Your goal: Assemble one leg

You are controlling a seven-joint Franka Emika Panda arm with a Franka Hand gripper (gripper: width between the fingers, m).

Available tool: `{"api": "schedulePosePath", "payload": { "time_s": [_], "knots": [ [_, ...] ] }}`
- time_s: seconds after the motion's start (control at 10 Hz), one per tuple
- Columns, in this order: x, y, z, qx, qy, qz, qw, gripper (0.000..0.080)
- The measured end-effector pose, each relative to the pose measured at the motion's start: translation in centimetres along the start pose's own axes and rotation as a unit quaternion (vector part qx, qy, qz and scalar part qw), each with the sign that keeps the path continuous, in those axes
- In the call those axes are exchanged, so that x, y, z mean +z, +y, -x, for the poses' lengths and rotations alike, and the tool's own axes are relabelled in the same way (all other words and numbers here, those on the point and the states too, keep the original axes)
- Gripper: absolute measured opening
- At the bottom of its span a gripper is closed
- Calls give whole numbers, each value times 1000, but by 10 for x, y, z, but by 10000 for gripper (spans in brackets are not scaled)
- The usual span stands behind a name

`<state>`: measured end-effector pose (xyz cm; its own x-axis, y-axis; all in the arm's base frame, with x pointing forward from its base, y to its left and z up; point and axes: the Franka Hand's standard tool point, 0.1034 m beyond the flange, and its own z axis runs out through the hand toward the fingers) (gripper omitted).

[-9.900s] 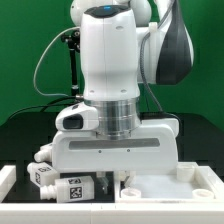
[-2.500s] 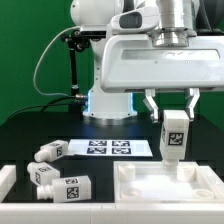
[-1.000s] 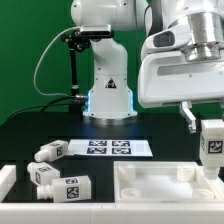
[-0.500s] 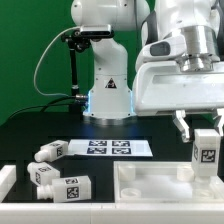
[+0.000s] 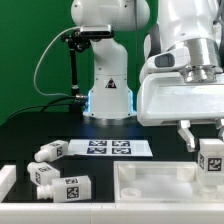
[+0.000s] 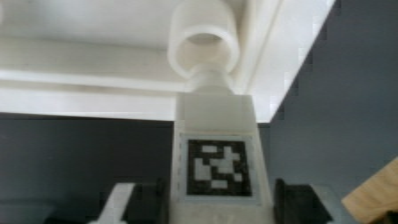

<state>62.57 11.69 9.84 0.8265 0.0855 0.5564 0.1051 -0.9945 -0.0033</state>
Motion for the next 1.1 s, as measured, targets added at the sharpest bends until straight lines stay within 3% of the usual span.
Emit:
{"api": "schedulePosePath", "payload": {
  "time_s": [0.3, 0.6, 0.8, 1.1],
  "knots": [
    [-1, -5, -1, 0, 8, -1, 1000, 284],
    [-13, -7, -1, 1, -2, -4, 1000, 284],
    [-12, -4, 4, -1, -6, -2, 1000, 284],
    [-10, 13, 5, 2, -9, 4, 1000, 284]
  ]
}}
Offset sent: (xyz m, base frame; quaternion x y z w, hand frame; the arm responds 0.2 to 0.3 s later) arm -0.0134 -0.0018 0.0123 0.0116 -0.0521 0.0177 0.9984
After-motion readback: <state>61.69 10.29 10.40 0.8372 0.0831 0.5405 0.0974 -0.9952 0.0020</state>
